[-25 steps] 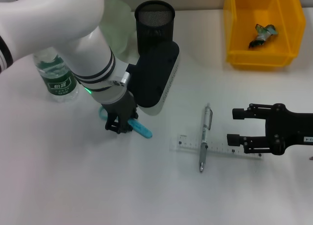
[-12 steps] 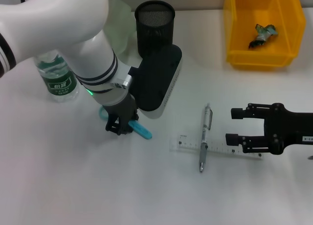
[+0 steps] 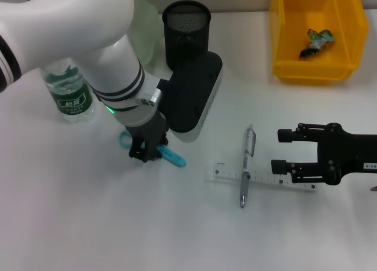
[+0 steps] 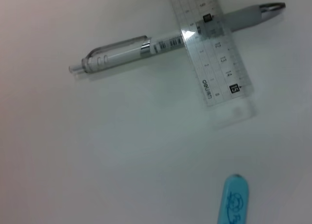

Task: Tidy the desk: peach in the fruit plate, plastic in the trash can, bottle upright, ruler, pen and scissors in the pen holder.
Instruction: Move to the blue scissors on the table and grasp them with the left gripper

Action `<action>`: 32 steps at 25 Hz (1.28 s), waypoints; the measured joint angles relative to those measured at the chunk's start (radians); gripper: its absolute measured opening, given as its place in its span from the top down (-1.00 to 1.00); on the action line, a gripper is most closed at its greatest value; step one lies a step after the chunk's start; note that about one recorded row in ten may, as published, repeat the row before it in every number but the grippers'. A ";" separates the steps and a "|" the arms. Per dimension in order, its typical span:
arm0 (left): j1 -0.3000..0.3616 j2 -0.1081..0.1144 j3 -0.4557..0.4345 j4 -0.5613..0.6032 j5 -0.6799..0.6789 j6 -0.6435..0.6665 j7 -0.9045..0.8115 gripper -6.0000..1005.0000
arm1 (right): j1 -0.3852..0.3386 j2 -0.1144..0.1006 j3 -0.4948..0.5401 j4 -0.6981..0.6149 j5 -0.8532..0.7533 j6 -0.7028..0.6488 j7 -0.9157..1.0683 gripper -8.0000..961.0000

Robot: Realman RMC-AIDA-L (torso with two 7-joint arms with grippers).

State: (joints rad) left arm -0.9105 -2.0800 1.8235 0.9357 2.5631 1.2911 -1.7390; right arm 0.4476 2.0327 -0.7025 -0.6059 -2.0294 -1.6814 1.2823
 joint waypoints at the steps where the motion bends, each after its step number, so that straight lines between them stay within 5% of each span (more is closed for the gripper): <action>1: -0.004 0.000 0.001 0.006 0.000 0.006 -0.012 0.53 | 0.000 0.000 0.000 0.000 0.000 -0.001 0.000 -0.57; 32: -0.012 0.000 0.053 0.006 0.000 -0.002 -0.063 0.36 | 0.002 0.003 0.001 -0.006 0.001 -0.003 0.009 -0.56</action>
State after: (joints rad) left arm -0.9229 -2.0799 1.8761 0.9416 2.5636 1.2886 -1.8018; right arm 0.4494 2.0357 -0.7019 -0.6121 -2.0280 -1.6843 1.2915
